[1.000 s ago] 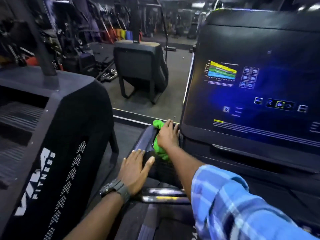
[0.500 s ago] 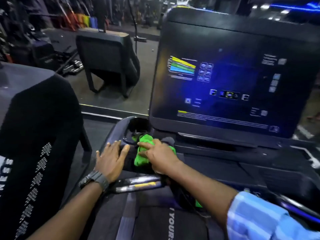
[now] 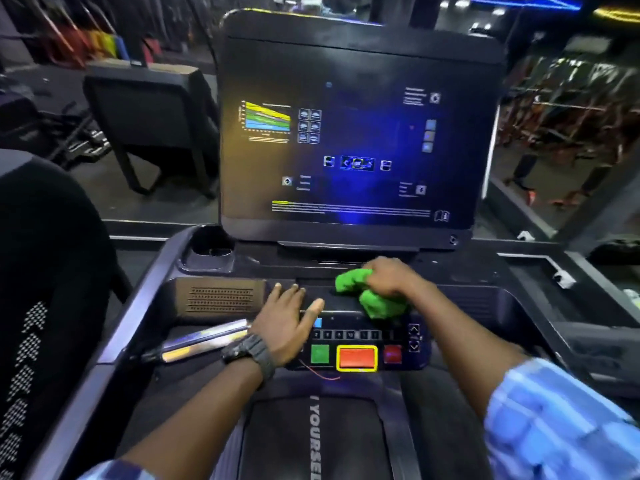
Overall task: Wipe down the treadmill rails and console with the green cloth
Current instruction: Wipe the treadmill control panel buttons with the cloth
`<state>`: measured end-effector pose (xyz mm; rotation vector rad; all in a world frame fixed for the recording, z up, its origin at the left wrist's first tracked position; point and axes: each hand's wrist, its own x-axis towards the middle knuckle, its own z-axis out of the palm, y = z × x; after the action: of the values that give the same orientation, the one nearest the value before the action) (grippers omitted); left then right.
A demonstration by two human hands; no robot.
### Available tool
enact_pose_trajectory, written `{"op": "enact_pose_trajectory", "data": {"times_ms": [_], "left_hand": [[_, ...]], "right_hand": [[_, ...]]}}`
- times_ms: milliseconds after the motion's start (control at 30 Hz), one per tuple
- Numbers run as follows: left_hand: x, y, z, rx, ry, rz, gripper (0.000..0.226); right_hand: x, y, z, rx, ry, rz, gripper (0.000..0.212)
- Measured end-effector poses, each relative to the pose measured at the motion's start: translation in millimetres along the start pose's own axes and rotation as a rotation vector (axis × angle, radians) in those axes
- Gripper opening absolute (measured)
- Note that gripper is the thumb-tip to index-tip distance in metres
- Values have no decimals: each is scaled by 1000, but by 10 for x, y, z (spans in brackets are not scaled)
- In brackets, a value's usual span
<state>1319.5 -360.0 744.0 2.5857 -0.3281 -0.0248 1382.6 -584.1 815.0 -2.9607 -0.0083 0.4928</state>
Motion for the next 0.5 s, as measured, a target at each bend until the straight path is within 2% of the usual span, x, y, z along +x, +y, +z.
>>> {"op": "enact_pose_trajectory", "data": {"times_ms": [67, 133, 200, 267, 367, 433, 500], "left_hand": [[56, 114, 49, 134, 28, 0, 112], [84, 165, 82, 247, 57, 42, 110], [83, 171, 96, 295, 61, 74, 108], [69, 159, 74, 314, 50, 87, 108], [57, 175, 61, 333, 24, 75, 98], [71, 201, 79, 353, 13, 70, 85], [57, 212, 80, 356, 5, 65, 71]], "right_hand": [[-28, -246, 125, -5, 44, -33, 40], [-116, -431, 238, -47, 55, -195, 36], [-265, -276, 207, -95, 41, -310, 34], [-343, 97, 86, -89, 18, -276, 37], [-335, 420, -21, -46, 29, -108, 37], [-267, 217, 38, -25, 29, -126, 39], [-314, -110, 175, -55, 65, -242, 41]]}}
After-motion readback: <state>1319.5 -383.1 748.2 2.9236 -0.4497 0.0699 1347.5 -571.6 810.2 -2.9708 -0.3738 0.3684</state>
